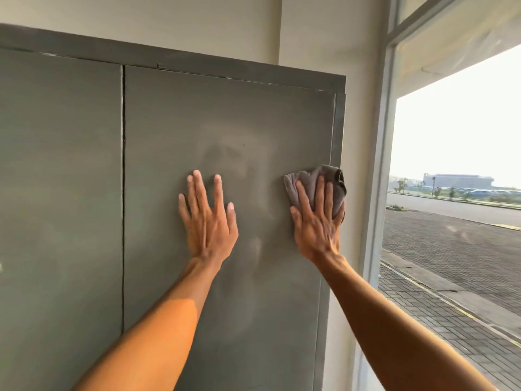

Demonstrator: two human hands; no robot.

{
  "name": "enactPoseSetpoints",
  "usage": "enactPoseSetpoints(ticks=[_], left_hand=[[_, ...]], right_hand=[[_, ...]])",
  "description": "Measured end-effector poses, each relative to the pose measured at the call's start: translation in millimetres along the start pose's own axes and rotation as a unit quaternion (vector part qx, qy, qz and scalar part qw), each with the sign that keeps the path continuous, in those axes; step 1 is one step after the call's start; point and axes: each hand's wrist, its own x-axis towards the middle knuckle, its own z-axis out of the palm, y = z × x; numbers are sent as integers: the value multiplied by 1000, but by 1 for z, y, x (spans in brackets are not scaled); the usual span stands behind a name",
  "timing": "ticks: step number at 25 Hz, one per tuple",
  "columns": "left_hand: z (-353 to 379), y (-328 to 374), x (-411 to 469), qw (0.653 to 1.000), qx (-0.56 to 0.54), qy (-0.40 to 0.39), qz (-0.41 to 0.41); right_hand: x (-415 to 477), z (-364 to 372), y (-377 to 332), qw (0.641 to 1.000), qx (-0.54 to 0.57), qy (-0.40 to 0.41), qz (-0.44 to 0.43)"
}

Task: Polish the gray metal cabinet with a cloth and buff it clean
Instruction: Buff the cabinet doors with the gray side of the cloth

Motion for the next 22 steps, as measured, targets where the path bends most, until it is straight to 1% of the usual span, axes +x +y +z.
enactPoseSetpoints(ticks=[4, 7, 9, 11, 14, 17, 20, 22], left_hand=[[15, 62, 19, 999, -5, 4, 49], [15, 95, 52, 997, -8, 8, 82], [17, 106, 64, 996, -9, 8, 84], [21, 110, 65, 997, -2, 16, 72], [27, 107, 43, 998, 11, 20, 65], [35, 99, 6, 998, 22, 16, 63], [44, 94, -43, 999, 9, 11, 44], [55, 91, -90, 999, 7, 5, 46]], right_hand=[[46, -14, 14, 999, 15, 25, -23], [107, -38, 3, 998, 55, 38, -10], [142, -52, -3, 997, 64, 37, 8], [155, -51, -5, 997, 67, 44, 13], [141, -43, -3, 995, 81, 62, 2], [102, -26, 4, 994, 86, 64, 5], [31, -3, 13, 995, 84, 52, -10], [-28, 20, 23, 996, 78, 47, -11]])
